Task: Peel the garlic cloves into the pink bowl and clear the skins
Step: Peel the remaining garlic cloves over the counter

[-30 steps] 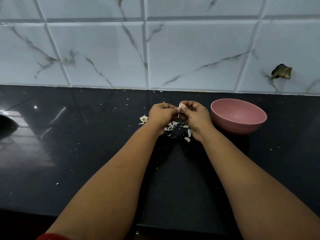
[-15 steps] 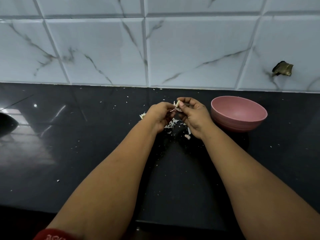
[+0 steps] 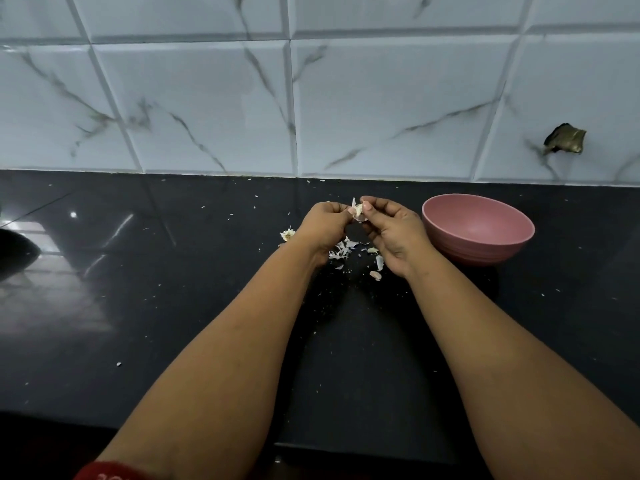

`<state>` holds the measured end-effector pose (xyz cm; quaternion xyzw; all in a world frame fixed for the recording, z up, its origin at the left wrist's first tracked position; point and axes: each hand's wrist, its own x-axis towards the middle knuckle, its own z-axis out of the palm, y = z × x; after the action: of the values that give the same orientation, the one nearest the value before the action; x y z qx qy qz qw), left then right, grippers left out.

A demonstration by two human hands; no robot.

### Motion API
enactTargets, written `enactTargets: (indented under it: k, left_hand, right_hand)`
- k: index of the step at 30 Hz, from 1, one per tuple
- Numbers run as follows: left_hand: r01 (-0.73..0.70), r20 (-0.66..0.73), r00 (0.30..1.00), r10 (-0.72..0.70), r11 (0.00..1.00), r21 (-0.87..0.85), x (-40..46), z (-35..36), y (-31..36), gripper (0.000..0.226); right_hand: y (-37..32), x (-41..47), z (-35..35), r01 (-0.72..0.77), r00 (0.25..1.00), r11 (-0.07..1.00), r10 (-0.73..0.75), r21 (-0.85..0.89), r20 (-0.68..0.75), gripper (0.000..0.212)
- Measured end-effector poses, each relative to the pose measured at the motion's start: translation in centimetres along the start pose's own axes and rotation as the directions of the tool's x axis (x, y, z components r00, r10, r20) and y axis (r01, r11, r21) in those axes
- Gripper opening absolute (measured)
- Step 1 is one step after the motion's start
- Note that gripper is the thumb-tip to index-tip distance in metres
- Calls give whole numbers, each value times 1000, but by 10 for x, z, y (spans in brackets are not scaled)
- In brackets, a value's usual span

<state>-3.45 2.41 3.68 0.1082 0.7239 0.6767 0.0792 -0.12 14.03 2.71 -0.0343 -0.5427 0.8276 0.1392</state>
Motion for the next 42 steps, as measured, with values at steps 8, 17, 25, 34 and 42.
enactTargets:
  k: [8,17,25,34,42]
  left_hand:
    - [-35,-71,996,51,977,213,-1,4,-1,25]
    - [-105,-211,949,234,866,489,0,-4,-2,41]
    - [72,-255,950,179,671,738,5,-26,-8,26]
    - [-17,-224,931,288,648,761,-2,-22,2,25]
    - [-331,-46,884,465,694,639,-8,-5,6,15]
  right_hand:
    - [-4,-4,3,-7,1000,1000,7,21,-3,14]
    - [-5,-7,3,-56,997,994,61,-93,43,19]
    - [-4,-4,2,-32,999,999,32,5,-8,15]
    - [-1,-2,0,7,999,998,-10,-65,-40,14]
    - [-1,-2,0,132,986,953,-156,-272,-66,19]
